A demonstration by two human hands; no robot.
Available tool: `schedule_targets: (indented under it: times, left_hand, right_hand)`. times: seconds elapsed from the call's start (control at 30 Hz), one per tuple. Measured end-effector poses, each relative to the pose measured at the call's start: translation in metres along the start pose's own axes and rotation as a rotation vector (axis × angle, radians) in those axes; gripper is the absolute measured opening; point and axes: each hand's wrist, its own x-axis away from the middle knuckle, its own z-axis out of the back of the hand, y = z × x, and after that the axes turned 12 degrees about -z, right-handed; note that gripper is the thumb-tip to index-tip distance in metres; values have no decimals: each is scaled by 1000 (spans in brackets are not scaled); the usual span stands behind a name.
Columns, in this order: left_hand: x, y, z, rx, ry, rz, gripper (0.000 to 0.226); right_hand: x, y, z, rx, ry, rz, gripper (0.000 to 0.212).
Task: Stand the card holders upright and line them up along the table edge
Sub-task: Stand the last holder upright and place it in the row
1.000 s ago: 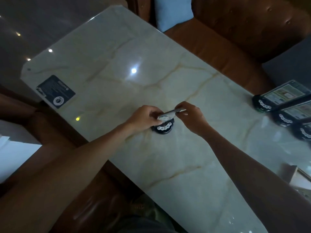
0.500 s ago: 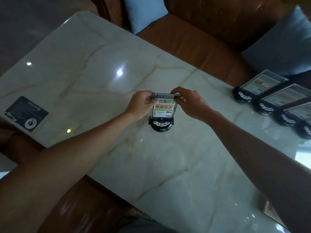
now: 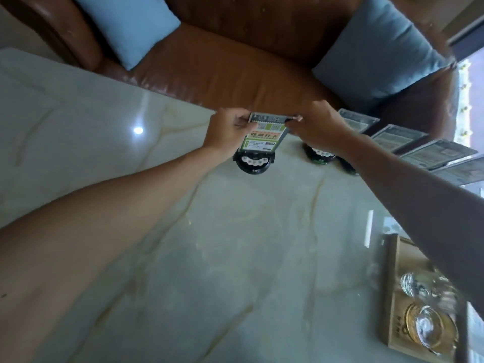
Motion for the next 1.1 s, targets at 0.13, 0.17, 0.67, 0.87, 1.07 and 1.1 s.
schedule_targets:
  times: [0.13, 0.17, 0.67, 0.87, 1.07, 1.1]
  left_hand:
    - [-39, 2, -35, -9, -32, -42, 13]
    - [-46, 1, -42, -16, -52, -44, 12]
    - [-88, -8, -83, 84, -122, -2, 16]
    - [-87, -4, -85, 82, -139, -24, 15]
    - [-90, -5, -83, 40, -169, -42, 16]
    - [-91, -6, -83, 37, -171, -44, 16]
  right_hand:
    - [-15, 29, 13, 19, 43, -22, 36]
    - [-20, 37, 13, 35, 53, -23, 33]
    - [-59, 80, 14, 116, 37, -22, 32]
    - [-52, 85, 11, 81, 64, -7, 32]
    - [-53, 87, 9, 59, 68, 0, 28]
    - [-54, 87, 9, 50, 62, -11, 28]
